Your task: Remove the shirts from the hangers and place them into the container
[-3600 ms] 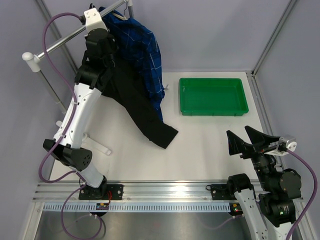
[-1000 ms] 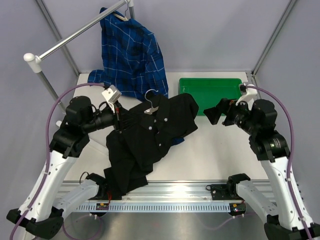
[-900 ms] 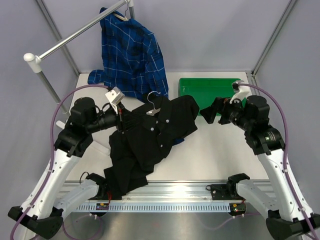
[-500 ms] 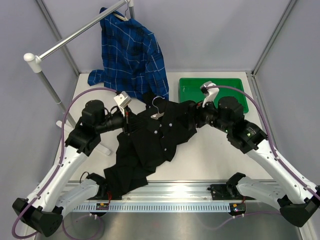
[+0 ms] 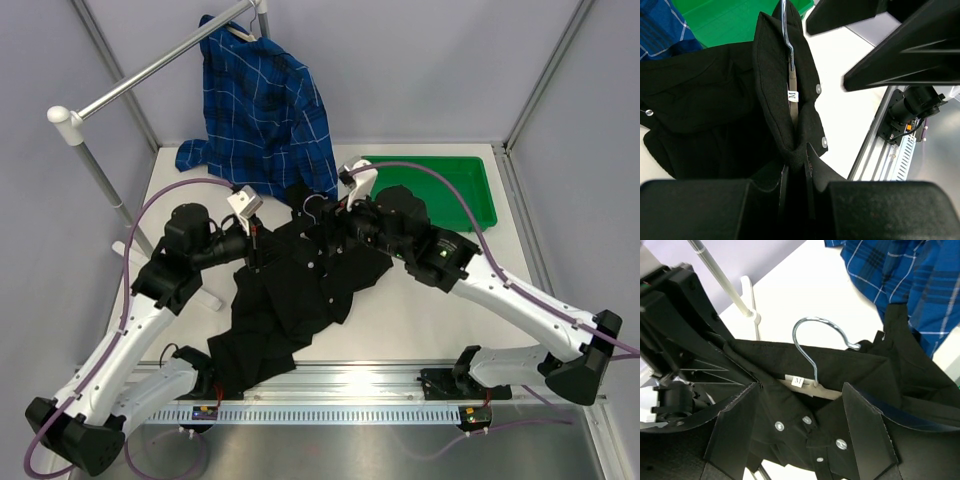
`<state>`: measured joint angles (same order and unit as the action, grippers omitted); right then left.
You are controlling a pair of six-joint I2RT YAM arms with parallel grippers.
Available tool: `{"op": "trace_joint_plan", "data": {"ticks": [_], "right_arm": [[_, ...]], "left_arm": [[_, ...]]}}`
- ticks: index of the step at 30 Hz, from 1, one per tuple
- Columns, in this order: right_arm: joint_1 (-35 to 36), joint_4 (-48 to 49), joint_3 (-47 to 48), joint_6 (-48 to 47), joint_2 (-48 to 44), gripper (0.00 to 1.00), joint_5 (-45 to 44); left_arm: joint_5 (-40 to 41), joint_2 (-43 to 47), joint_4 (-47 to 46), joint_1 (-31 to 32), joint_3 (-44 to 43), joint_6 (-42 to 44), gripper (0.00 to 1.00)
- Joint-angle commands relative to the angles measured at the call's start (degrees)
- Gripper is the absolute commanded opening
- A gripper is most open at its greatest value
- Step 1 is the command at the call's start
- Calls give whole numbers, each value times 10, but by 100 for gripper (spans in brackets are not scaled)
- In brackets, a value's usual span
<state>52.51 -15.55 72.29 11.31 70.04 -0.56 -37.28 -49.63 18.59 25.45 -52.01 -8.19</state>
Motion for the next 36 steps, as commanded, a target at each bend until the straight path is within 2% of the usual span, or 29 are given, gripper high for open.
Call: {"op": "trace_joint_plan", "data": {"ticks": [1, 7, 14, 17, 18, 21, 22, 23, 25, 29, 30, 31, 32, 36], "right_arm": [[14, 37, 36, -9, 26, 71, -41], [19, 54, 30, -1, 55, 61, -54], [29, 68, 19, 10, 73, 44, -52], [29, 72, 15, 13, 73, 32, -55], [29, 73, 14, 12, 73, 24, -60], [29, 76, 7, 8, 66, 13, -74], [29, 76, 4, 6, 60, 5, -78], [29, 77, 0, 5, 58, 1, -84], [29, 78, -5, 1, 48, 0, -99], [31, 77, -15, -6, 32, 0, -127], [34, 74, -16, -11, 30, 0, -142], [36, 73, -17, -14, 26, 0, -149], [42, 71, -17, -18, 25, 0, -166], [65, 81, -22, -34, 24, 0, -232]], "left_arm": [[8, 15, -43, 2, -3, 7, 0], [16, 23, -39, 2, -2, 12, 0], [18, 26, -40, 2, -1, 12, 0], [18, 26, -42, 2, 0, 11, 0], [17, 26, -43, 2, 0, 11, 0], [17, 28, -44, 2, 0, 10, 0], [18, 28, -44, 2, -1, 8, 0], [18, 28, -45, 2, 0, 6, 0], [19, 29, -48, 2, -1, 2, 0], [53, 26, -33, 2, -17, -9, 37], [62, 26, -13, 2, -33, -9, 56], [78, 24, -2, 2, -42, -8, 63], [89, 25, 16, 2, -60, -11, 74], [143, 24, 63, 2, -113, -48, 79]]}}
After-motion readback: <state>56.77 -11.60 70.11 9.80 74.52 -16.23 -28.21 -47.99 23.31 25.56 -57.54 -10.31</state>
